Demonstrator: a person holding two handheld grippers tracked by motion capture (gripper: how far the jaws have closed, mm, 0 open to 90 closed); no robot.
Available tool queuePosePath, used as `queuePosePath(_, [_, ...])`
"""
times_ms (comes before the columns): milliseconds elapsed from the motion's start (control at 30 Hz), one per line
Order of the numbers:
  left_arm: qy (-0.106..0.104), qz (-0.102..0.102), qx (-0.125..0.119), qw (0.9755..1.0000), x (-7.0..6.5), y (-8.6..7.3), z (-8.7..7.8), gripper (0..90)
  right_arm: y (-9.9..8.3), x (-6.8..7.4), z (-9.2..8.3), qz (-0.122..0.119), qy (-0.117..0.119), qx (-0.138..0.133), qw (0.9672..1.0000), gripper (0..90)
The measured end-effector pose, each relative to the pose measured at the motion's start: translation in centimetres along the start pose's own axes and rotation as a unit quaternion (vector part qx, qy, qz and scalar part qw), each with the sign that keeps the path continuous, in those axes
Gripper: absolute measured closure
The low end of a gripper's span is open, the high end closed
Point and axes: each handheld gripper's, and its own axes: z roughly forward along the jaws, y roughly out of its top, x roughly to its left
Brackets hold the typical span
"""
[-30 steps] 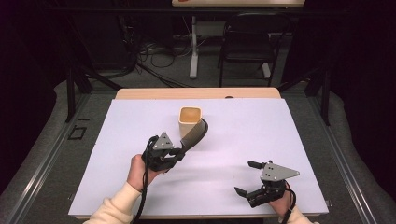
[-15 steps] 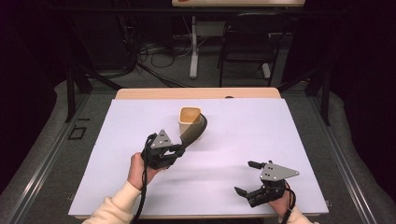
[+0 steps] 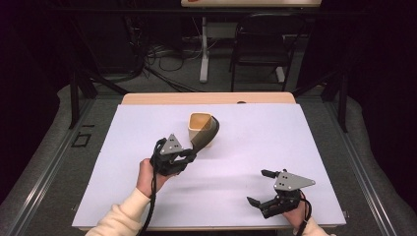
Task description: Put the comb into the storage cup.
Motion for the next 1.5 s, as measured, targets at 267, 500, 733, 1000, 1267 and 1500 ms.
queuePosePath(267, [0.007, -0.002, -0.005, 1.0000, 0.5, 0.3, -0.1, 72.8, 0.0, 0.0, 0.0, 0.000, -0.001, 0.001, 1.0000, 0.0])
queuePosePath(500, [0.014, -0.005, -0.014, 0.9998, 0.9, 0.5, -0.3, 72.9, 0.0, -0.1, 0.0, 0.002, 0.000, 0.000, 1.0000, 0.0])
queuePosePath(733, [0.015, -0.006, -0.021, 0.9997, 1.1, 1.1, -0.4, 72.8, 0.0, -0.1, 0.0, 0.003, -0.001, -0.002, 1.0000, 0.0])
queuePosePath(1000, [0.021, -0.007, -0.028, 0.9994, 1.4, 1.5, -0.3, 72.9, 0.0, -0.1, 0.0, 0.003, -0.001, 0.000, 1.0000, 0.0])
queuePosePath(1267, [0.026, -0.010, -0.030, 0.9992, 1.8, 1.9, -0.4, 72.8, 0.0, -0.1, 0.1, 0.001, -0.001, 0.001, 1.0000, 0.0])
queuePosePath(1500, [0.031, -0.012, -0.037, 0.9987, 2.2, 2.3, -0.5, 72.8, -0.1, -0.1, 0.1, 0.002, 0.000, 0.001, 1.0000, 0.0])
